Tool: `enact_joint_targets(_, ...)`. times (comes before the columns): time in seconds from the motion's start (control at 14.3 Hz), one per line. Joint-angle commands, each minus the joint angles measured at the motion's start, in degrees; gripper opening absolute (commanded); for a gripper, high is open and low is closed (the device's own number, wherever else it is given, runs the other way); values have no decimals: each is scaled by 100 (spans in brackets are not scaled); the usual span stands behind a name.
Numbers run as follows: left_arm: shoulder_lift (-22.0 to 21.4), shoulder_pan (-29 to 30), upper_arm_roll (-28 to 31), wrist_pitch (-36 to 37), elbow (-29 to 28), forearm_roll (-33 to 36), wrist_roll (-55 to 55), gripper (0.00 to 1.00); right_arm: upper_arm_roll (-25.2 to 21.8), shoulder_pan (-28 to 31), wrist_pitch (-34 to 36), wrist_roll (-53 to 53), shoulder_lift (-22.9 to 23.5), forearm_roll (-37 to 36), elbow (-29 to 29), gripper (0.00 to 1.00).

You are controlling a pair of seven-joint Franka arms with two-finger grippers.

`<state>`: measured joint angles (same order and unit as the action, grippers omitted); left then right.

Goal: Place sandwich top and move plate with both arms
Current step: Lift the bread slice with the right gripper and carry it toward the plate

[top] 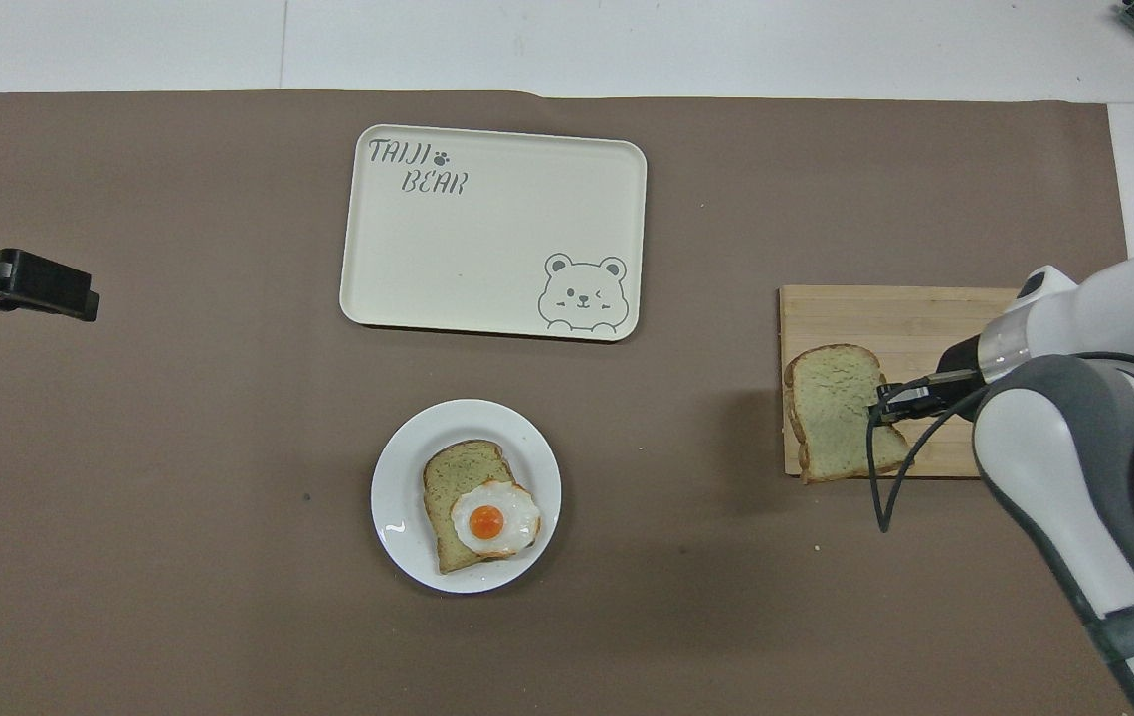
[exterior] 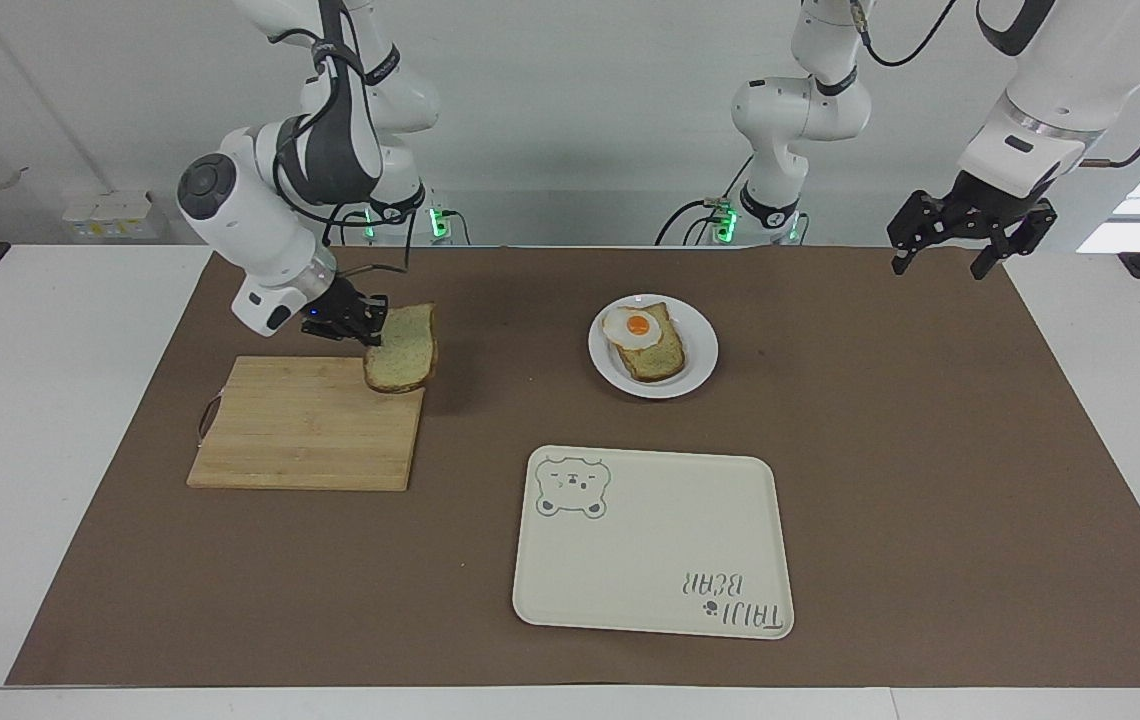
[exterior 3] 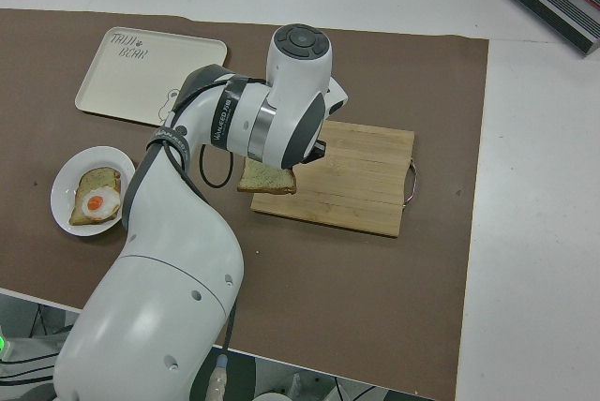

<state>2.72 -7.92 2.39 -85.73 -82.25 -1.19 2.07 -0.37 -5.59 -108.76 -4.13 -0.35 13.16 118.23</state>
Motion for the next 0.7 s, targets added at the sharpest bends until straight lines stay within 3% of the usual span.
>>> enact_joint_targets(0.0, -149, -25, 7, -40, -177, 13, -84, 100, 11, -581, -74, 963, -44, 64, -2, 0)
enact_joint_targets(0.28, -149, -25, 7, 4, -177, 5, -84, 100, 37, -1566, -426, 1599, 61, 301, 33, 0)
enact_joint_targets(0.63, -245, -34, 7, -5, -326, -39, -93, 100, 46, -2736, -1637, 2661, 421, 319, 24, 0)
